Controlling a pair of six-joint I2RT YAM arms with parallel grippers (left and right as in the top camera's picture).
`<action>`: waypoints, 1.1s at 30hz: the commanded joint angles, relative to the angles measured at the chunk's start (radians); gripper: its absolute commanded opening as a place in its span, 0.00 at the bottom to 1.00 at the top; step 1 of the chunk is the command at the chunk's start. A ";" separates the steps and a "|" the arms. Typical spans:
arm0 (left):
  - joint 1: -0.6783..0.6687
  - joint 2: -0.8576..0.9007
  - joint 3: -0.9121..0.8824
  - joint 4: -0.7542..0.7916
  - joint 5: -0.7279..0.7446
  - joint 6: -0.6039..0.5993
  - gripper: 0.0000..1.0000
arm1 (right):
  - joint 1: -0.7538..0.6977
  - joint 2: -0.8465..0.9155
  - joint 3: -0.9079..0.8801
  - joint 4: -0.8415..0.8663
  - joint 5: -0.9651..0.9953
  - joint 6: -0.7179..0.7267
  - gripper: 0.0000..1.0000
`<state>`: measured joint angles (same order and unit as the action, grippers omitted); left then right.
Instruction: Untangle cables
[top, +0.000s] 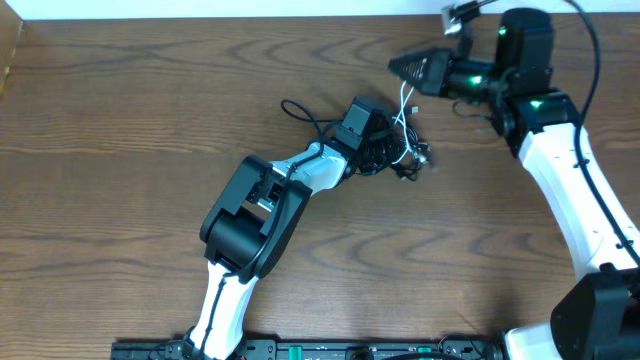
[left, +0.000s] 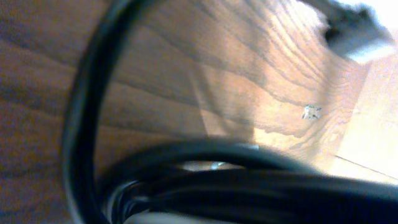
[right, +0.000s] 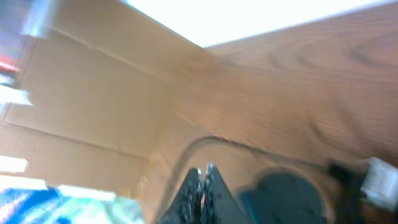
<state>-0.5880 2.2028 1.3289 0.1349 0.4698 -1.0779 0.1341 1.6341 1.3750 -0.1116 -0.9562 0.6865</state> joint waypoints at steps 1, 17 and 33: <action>0.004 0.014 -0.003 -0.045 -0.018 -0.006 0.14 | -0.058 -0.028 0.019 0.148 -0.194 0.212 0.01; 0.004 -0.011 -0.003 -0.103 -0.010 0.242 0.13 | -0.261 -0.028 0.019 0.246 -0.222 0.260 0.01; 0.003 -0.363 -0.003 -0.404 -0.202 0.573 0.14 | -0.218 -0.028 0.019 -0.406 0.526 -0.237 0.01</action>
<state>-0.5869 1.8870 1.3281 -0.2497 0.3038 -0.5884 -0.1097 1.6333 1.3811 -0.5011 -0.6590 0.5602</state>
